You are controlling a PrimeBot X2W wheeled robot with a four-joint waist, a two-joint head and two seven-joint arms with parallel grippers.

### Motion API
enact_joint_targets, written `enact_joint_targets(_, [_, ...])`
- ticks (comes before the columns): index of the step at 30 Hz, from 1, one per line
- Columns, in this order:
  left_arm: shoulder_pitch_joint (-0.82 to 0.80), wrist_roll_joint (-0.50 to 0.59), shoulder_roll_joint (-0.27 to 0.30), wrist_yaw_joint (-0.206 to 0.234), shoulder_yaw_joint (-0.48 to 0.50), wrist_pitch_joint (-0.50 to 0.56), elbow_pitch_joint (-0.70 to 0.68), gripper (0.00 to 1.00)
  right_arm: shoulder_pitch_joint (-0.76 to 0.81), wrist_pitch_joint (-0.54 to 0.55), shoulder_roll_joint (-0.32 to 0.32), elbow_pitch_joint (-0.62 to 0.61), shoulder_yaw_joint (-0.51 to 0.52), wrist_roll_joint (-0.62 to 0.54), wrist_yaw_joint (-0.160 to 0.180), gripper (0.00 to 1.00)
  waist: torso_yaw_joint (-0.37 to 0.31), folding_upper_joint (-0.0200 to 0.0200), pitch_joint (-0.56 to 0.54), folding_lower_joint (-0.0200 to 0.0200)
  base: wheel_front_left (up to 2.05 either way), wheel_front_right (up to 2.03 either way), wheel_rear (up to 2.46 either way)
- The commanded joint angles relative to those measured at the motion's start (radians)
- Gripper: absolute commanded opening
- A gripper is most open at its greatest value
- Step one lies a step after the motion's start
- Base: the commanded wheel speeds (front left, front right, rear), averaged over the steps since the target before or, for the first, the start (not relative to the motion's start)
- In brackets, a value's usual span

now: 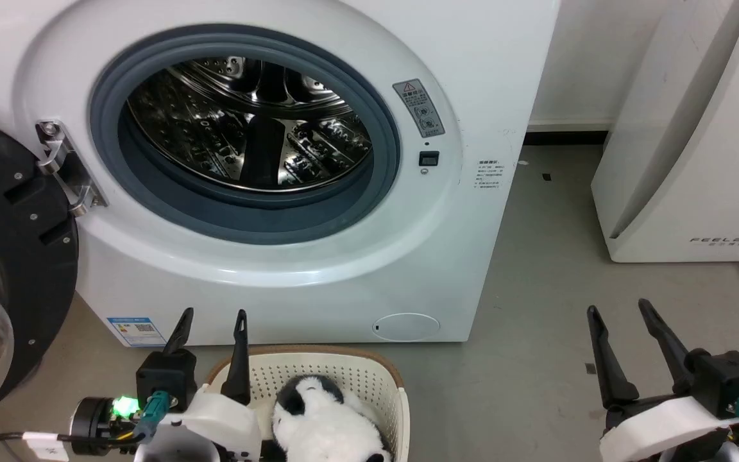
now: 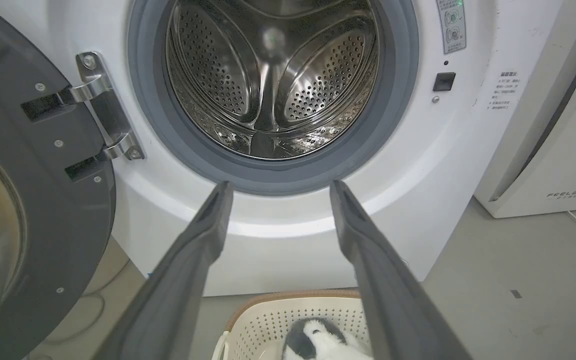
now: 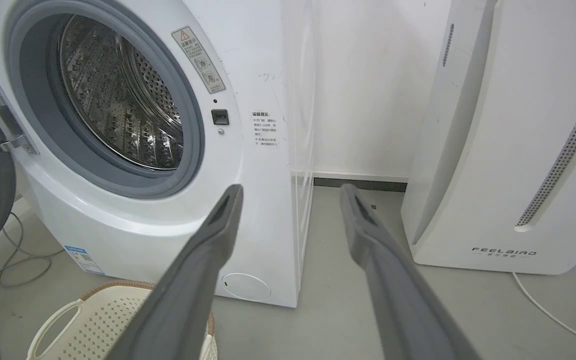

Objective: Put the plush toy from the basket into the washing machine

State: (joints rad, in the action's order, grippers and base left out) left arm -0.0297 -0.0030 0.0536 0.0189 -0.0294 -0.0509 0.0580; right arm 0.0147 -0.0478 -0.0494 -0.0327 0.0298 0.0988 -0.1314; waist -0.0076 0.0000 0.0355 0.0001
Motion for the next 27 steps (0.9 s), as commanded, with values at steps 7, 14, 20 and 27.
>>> enact_joint_targets(7, [-0.058,0.009,0.018,0.005,-0.025,-0.023,0.063,1.0,-0.018,-0.027,0.0,-0.02,0.007,0.032,0.0,1.0,-0.011,0.0,0.028,-0.0001,0.0,0.0,0.0])
enact_joint_targets(14, [-0.102,0.014,0.032,0.005,-0.046,-0.038,0.148,1.0,-0.032,-0.041,0.0,-0.033,0.012,0.054,0.0,1.0,-0.021,0.0,0.06,-0.0001,0.0,0.0,0.0])
enact_joint_targets(20, [-0.149,0.021,0.042,0.002,-0.07,-0.051,0.239,1.0,-0.047,-0.054,0.0,-0.044,0.016,0.072,0.0,1.0,-0.03,0.0,0.093,-0.0001,0.0,0.0,0.0])
enact_joint_targets(27, [-0.205,0.025,0.052,-0.005,-0.093,-0.063,0.338,1.0,-0.068,-0.066,0.0,-0.056,0.018,0.092,0.0,1.0,-0.042,0.0,0.135,-0.0001,0.0,0.0,0.0])
